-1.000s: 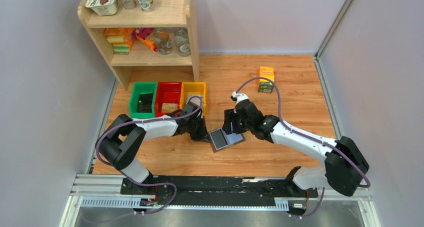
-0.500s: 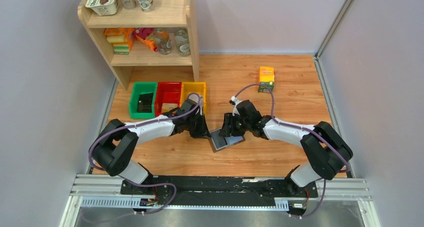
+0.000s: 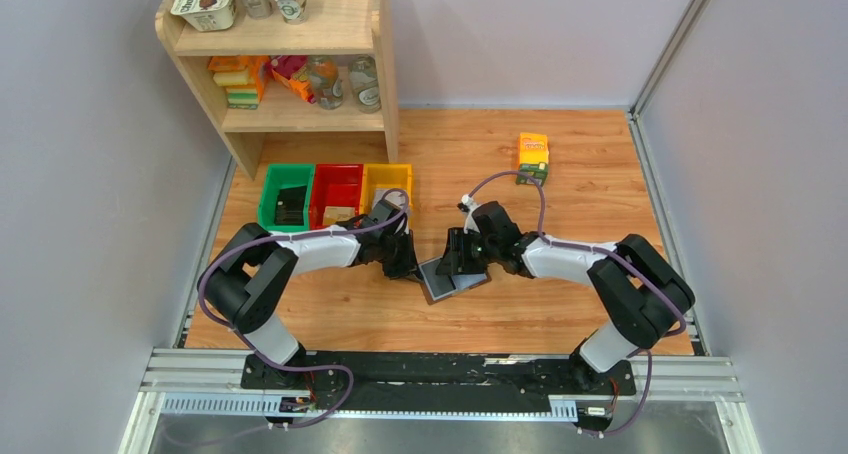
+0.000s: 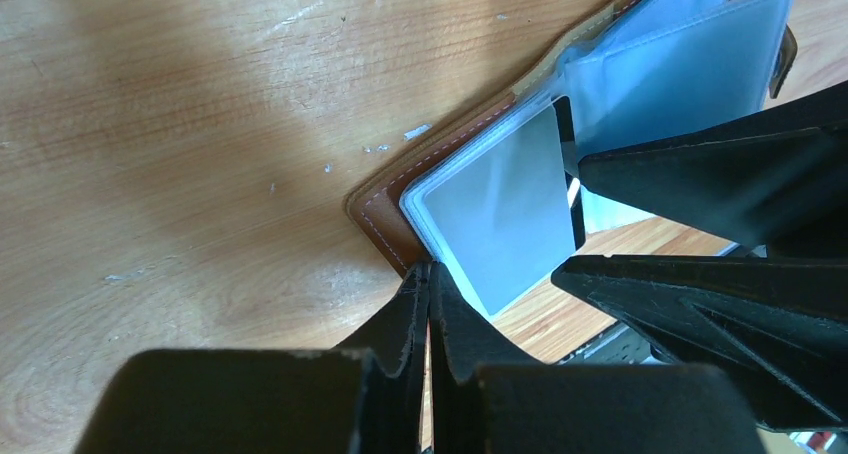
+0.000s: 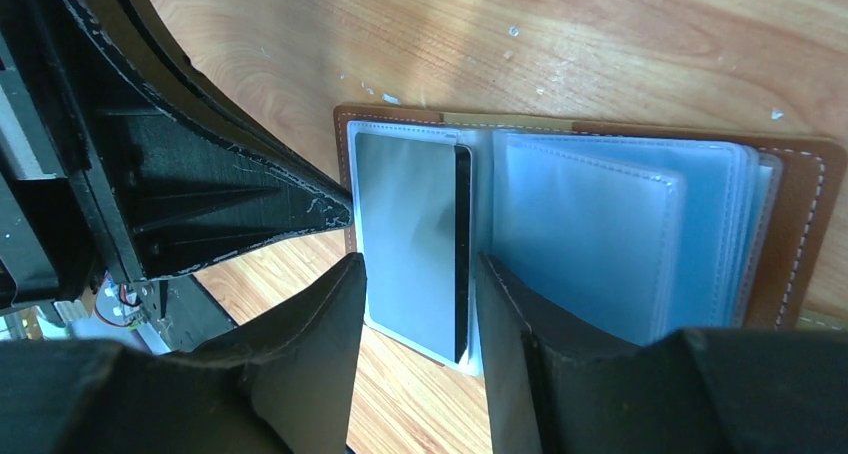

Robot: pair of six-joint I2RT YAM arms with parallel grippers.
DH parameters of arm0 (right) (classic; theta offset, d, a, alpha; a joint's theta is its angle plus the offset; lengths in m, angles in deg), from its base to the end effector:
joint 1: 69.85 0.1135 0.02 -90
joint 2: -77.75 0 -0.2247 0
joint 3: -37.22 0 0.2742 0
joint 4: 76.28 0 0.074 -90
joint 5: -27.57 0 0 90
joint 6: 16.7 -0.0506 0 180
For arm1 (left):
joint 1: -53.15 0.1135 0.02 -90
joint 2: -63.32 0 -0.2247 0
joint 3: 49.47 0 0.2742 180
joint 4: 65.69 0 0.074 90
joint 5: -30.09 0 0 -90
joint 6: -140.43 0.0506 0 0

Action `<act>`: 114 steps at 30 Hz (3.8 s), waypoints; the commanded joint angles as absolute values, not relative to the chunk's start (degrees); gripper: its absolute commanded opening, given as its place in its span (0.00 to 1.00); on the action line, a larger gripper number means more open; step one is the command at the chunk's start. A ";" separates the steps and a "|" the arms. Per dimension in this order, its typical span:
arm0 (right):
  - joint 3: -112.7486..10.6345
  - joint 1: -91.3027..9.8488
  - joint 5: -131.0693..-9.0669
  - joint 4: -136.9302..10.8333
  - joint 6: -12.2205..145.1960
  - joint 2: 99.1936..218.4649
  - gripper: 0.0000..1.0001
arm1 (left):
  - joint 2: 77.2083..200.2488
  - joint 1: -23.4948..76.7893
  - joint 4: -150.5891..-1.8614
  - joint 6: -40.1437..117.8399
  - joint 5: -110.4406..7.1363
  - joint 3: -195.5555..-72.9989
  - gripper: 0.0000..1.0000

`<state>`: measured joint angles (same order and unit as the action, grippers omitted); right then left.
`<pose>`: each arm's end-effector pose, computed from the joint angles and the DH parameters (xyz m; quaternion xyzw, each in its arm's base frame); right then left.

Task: Take the credit cards out of the card holder
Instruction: Remove the credit card from the card holder, then place the credit card in the storage box.

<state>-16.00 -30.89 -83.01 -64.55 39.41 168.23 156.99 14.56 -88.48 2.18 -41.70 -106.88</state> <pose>0.2375 0.2149 0.0806 -0.1033 0.9179 0.3393 0.1780 0.2389 -0.2109 0.0709 -0.0381 0.9518 -0.2919 0.0865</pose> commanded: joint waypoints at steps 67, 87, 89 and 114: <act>-4.08 -41.46 -106.63 -95.72 26.20 173.20 0.07 | 161.06 12.89 -97.58 6.04 -49.89 -109.66 0.00; -1.44 -47.79 -107.61 -92.32 28.38 170.13 0.00 | 160.88 12.89 -97.31 6.04 -49.72 -109.39 0.00; -1.26 -49.02 -106.55 -88.80 29.88 168.20 0.00 | 160.71 12.89 -97.31 6.04 -49.63 -109.31 0.00; -14.18 -21.90 -45.50 -49.05 59.58 127.67 0.00 | 139.71 18.34 -110.32 4.12 -49.82 -126.27 0.65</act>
<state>-10.89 -31.16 -66.46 -51.46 51.37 128.14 144.84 16.20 -106.36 6.83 -51.05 -125.02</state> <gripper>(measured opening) 0.005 0.629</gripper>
